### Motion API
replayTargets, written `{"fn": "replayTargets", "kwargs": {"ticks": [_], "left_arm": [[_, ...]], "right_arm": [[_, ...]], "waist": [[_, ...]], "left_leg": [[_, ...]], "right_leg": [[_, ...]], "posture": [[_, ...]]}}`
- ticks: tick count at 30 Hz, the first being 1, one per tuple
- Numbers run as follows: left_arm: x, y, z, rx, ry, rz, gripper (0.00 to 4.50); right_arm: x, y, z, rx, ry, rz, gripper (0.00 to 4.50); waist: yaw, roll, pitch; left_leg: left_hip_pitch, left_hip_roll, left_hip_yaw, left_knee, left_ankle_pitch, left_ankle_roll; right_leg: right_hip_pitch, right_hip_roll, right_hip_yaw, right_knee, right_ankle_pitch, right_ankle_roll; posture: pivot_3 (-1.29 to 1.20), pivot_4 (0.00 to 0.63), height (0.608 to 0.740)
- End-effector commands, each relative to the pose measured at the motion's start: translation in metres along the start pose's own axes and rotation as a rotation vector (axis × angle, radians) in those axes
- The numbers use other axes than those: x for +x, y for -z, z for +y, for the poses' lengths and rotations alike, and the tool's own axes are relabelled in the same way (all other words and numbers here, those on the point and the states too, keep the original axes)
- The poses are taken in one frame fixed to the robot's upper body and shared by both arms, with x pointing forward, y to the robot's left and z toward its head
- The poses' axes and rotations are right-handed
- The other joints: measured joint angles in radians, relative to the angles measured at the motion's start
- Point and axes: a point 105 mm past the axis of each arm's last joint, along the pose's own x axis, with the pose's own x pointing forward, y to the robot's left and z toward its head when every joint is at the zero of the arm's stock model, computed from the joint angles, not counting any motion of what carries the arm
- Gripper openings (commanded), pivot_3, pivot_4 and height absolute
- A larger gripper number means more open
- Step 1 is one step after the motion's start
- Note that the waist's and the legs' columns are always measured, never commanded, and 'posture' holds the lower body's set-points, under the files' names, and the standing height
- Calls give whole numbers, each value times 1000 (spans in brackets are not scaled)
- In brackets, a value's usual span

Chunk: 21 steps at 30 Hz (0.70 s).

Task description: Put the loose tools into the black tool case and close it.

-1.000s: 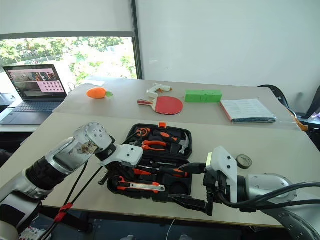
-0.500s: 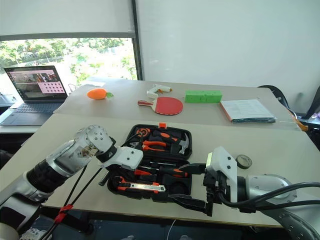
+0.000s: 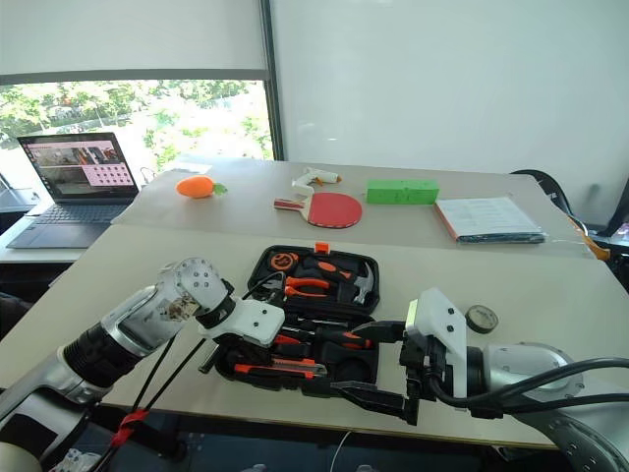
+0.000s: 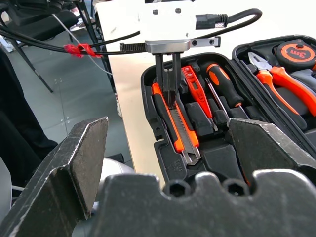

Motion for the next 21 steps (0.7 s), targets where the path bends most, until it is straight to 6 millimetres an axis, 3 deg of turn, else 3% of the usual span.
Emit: {"fn": "replayTargets", "kwargs": {"ticks": [1, 6, 8, 12, 13, 17, 21], "left_arm": [[-37, -30, 18, -62, -99, -171, 663], [-74, -51, 15, -88, -74, -343, 2186], [-87, -55, 17, -81, -86, -402, 2873], [-110, -57, 28, -63, -151, -496, 4239], [-113, -57, 33, -55, -179, -513, 4423], [-122, -62, 48, -34, -232, -581, 4423], [-127, -71, 43, 1, -198, -625, 4423]], "right_arm": [[-11, -5, -6, -45, 75, -7, 4500], [-42, 10, -23, 35, 282, 18, 4500], [-64, 21, -27, 83, 376, 47, 4500], [-128, 51, -25, 193, 605, 129, 4500], [-141, 56, -23, 214, 649, 142, 4500], [-187, 74, -16, 261, 797, 205, 4500], [-196, 72, -27, 221, 800, 228, 4500]], "waist": [[0, -1, 1], [-6, -1, 1], [-5, -1, 0], [4, -1, 0], [4, -1, 0], [0, -1, 0], [-24, 0, 0]], "left_leg": [[-2, 0, 0, 1, 0, 0], [-3, 0, 0, -1, 0, 1], [-2, 0, -1, -3, 0, 1], [-2, -1, -1, -3, 0, 1], [-3, -1, -1, -3, 0, 1], [0, -1, 0, -2, 0, 0], [1, 0, 1, -2, 0, 0]], "right_leg": [[-1, 0, 0, 0, 0, 0], [-3, 0, 0, 0, 1, -2], [-2, 0, 0, -1, 0, -3], [-2, 0, -1, -1, 0, -2], [-1, 0, 0, -1, 0, -2], [0, 0, 1, -2, -3, 3], [0, 0, 2, -1, -4, 5]], "posture": [[0, 150, 738], [0, 150, 738], [0, 150, 738], [0, 150, 738], [0, 150, 738], [0, 150, 738], [0, 150, 738]]}}
